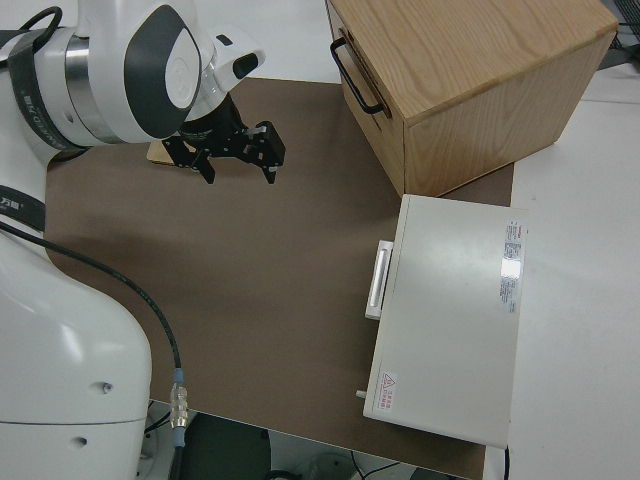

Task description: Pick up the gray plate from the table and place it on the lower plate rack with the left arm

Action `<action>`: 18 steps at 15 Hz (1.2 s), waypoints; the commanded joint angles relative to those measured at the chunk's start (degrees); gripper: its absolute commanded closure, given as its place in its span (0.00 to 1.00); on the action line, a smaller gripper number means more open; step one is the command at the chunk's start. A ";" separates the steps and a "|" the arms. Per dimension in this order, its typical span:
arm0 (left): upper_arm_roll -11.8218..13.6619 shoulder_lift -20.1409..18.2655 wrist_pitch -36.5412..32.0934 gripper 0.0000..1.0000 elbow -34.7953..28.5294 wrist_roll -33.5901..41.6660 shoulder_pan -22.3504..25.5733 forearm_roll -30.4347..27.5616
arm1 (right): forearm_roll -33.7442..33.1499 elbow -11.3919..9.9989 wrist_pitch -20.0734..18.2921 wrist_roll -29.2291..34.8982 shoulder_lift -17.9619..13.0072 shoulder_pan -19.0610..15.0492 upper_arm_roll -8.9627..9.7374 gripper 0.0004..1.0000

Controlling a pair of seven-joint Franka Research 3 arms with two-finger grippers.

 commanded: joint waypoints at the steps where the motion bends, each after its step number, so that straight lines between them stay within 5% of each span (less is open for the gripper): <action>1: 0.58 -1.37 2.61 0.01 4.77 2.38 1.04 -6.13 | -0.38 0.56 -0.86 0.73 -0.14 -1.47 1.35 0.02; 4: 1.19 -2.33 0.69 0.01 9.17 8.70 1.22 -10.59 | -0.38 0.56 -0.86 0.73 -0.14 -1.47 1.35 0.02; 8: 7.60 -6.19 -0.99 0.01 10.94 24.67 1.13 -19.48 | -0.38 0.56 -0.86 0.73 -0.14 -1.47 1.35 0.02; 12: 11.56 -9.10 -2.84 0.01 11.11 34.36 0.60 -20.90 | -0.38 0.56 -0.86 0.73 -0.14 -1.47 1.35 0.02; 18: 11.66 -9.19 -7.22 0.01 17.16 42.12 0.52 -22.04 | -0.38 0.56 -0.86 0.73 -0.14 -1.47 1.35 0.02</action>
